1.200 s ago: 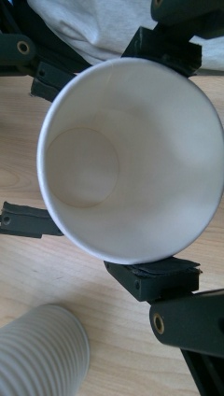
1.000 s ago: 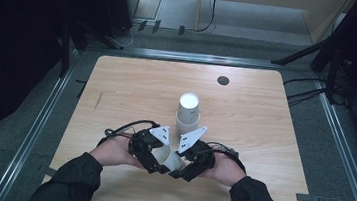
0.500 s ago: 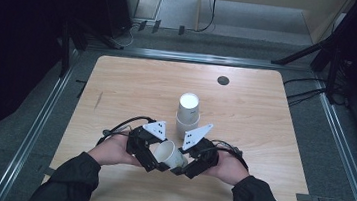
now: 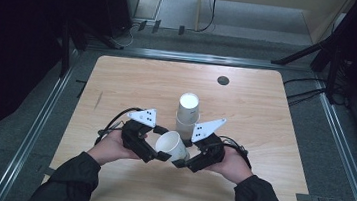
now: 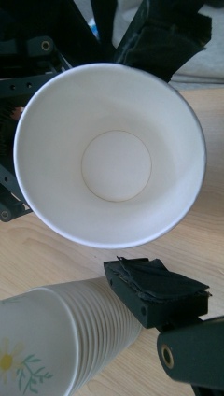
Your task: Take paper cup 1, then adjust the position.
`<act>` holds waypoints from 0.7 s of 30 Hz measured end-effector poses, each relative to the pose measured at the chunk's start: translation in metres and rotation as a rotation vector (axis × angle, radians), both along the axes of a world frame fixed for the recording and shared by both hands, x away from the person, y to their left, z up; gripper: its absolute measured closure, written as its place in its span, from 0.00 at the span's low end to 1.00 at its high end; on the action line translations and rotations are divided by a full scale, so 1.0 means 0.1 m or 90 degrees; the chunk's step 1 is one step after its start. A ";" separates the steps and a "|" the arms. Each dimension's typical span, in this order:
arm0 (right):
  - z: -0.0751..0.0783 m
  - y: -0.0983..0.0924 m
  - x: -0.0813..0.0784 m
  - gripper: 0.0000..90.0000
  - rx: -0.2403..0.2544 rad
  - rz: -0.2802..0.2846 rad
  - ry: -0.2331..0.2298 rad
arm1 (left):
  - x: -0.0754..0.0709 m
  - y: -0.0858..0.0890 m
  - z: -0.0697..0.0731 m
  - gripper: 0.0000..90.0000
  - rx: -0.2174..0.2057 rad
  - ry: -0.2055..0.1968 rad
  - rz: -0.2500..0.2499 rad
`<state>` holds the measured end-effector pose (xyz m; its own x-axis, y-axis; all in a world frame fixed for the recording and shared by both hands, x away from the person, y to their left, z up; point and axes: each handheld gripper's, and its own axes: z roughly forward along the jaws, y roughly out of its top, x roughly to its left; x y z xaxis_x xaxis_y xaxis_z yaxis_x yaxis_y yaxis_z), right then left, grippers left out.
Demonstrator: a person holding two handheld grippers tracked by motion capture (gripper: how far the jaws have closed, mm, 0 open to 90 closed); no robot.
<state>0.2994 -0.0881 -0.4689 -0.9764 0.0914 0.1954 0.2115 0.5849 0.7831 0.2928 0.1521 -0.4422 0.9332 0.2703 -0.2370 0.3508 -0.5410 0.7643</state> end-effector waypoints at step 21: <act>0.01 0.05 -0.03 0.37 0.017 0.003 0.003 | -0.04 -0.08 -0.03 0.15 -0.039 0.006 0.008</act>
<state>0.2964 -0.0827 -0.4680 -0.9760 0.0815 0.2020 0.2122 0.5643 0.7978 0.2889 0.1439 -0.4457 0.9272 0.2675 -0.2621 0.3650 -0.4892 0.7921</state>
